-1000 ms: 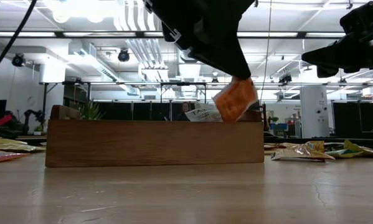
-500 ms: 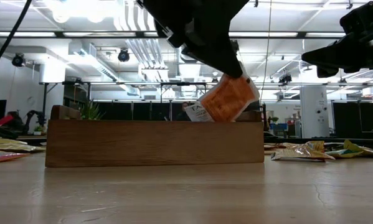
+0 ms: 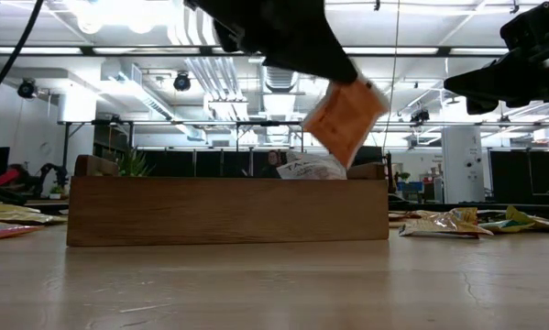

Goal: Pick & Place Tea
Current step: Put the white tea bag into the right section of the wooden organizer

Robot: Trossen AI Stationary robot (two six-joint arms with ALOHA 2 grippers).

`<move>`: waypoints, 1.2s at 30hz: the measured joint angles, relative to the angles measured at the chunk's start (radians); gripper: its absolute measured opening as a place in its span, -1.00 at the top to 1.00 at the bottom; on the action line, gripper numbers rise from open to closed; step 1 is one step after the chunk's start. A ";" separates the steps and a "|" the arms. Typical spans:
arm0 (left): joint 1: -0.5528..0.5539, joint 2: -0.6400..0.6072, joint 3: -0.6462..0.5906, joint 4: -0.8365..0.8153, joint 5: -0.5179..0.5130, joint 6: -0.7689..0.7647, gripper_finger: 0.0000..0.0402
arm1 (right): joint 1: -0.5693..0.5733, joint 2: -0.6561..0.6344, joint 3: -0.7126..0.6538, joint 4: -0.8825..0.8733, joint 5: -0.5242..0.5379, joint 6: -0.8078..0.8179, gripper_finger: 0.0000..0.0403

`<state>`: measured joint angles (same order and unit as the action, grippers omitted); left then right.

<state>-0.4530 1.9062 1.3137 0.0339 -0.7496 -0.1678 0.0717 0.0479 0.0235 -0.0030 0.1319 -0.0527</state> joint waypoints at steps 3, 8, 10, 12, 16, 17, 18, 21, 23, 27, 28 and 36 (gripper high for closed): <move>0.000 -0.063 -0.124 0.193 0.037 0.037 1.00 | 0.000 0.000 0.000 0.000 0.000 0.000 0.96; 0.000 -0.153 -0.299 0.375 0.053 0.033 1.00 | 0.000 0.000 0.000 0.000 0.000 0.000 0.96; 0.004 -0.176 -0.348 0.426 0.060 0.024 1.00 | 0.000 0.000 0.000 -0.001 0.000 0.000 0.96; 0.010 -0.189 -0.387 0.474 0.080 0.023 1.00 | 0.000 0.000 0.000 0.000 0.000 0.000 0.96; 0.028 -0.182 -0.423 0.593 0.154 0.025 1.00 | 0.000 0.000 0.000 0.000 0.000 0.000 0.96; 0.033 -0.172 -0.425 0.619 0.171 0.028 1.00 | 0.000 0.000 0.000 -0.001 0.000 0.000 0.96; 0.037 -0.163 -0.429 0.641 0.179 0.030 1.00 | 0.000 0.000 0.000 0.000 0.000 0.000 0.96; 0.050 -0.133 -0.433 0.650 0.183 0.042 1.00 | 0.000 0.000 0.000 0.000 0.000 0.000 0.96; 0.058 -0.117 -0.435 0.651 0.184 0.058 1.00 | 0.000 0.000 0.000 0.000 0.000 0.000 0.96; 0.070 -0.086 -0.435 0.658 0.184 0.086 1.00 | 0.000 0.000 0.000 0.000 0.000 0.000 0.96; 0.073 -0.080 -0.435 0.660 0.186 0.088 1.00 | 0.000 0.000 0.000 0.000 0.000 0.000 0.96; 0.078 -0.020 -0.435 0.767 0.200 0.119 1.00 | 0.000 0.000 0.000 -0.001 0.000 0.000 0.96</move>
<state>-0.3748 1.8858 0.8787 0.8005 -0.5496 -0.0484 0.0719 0.0479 0.0235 -0.0036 0.1314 -0.0528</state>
